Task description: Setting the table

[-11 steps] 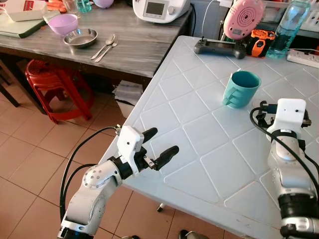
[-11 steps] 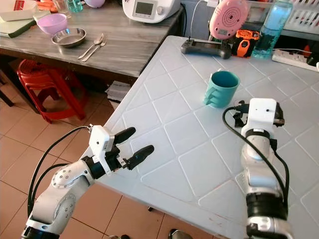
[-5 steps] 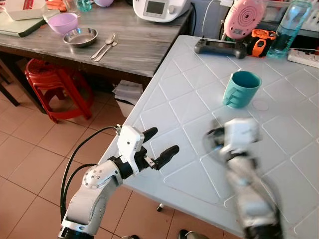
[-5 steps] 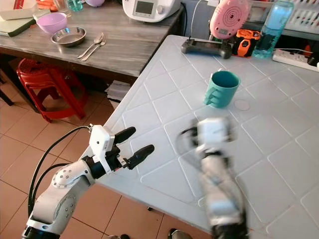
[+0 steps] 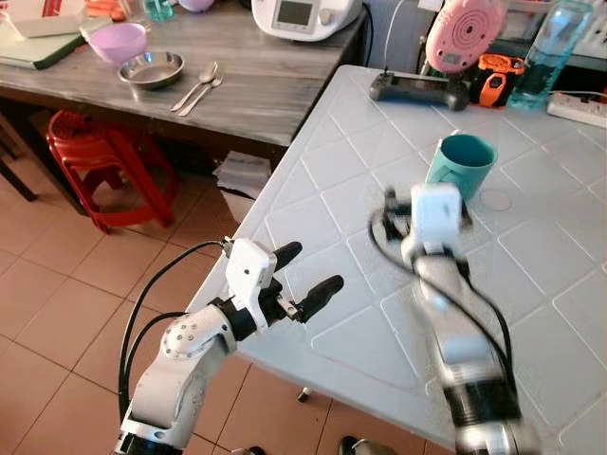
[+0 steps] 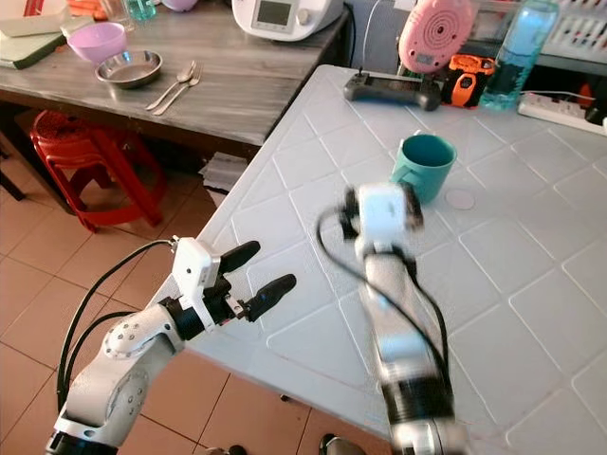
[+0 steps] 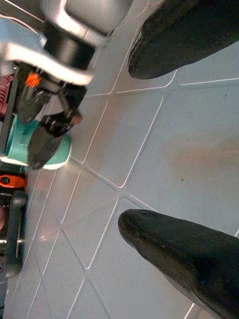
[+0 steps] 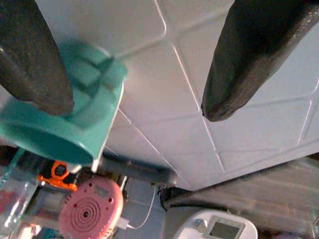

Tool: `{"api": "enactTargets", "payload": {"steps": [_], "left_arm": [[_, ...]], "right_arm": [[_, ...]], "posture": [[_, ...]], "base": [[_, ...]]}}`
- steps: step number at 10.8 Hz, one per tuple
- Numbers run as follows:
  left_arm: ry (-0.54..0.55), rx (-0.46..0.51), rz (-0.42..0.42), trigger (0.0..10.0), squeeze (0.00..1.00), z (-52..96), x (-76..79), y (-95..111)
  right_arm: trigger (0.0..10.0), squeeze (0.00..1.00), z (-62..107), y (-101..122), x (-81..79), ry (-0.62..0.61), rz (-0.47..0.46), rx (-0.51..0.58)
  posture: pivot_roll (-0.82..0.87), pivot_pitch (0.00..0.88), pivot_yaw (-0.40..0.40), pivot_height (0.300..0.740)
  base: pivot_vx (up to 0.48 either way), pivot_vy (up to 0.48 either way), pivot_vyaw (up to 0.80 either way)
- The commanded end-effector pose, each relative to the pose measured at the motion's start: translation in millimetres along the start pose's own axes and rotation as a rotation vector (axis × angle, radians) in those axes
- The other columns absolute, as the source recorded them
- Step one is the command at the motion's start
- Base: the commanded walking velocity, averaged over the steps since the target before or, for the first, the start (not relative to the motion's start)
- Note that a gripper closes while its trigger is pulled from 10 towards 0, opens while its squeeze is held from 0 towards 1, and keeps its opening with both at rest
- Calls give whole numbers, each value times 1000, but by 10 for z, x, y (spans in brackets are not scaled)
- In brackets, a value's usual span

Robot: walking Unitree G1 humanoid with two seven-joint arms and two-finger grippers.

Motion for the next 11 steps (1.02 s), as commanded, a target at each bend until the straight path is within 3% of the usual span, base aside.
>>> {"api": "enactTargets", "payload": {"steps": [1,5,6,11], "left_arm": [[-5,1,-10,10000,0,13,23,16],[-7,11,7,10000,0,12,62,22],[-7,15,11,10000,0,15,75,29],[-4,14,16,10000,0,22,74,32]], "right_arm": [[10000,0,-41,-56,36,-15,-3,-22],[10000,0,-253,-119,168,-62,7,-53],[10000,0,-323,-120,261,-94,16,-51],[10000,0,-348,-159,510,-171,30,-47]], "posture": [[-15,168,24,740],[-16,177,16,740],[-12,182,16,740],[-16,183,16,740]], "base": [[0,0,0],[0,0,0],[0,0,0],[0,0,0]]}}
Point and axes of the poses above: a point about 5 cm out from each wrist's last joint towards the gripper, its own z axis pointing back from the gripper into the wrist, its own y axis along the axis of the wrist's last joint, x = y × z, the point moved 5 cm from there along -z, pointing out of the wrist towards the gripper, and after that the axes turned 3 degrees about -z, right-handed, at the moved point
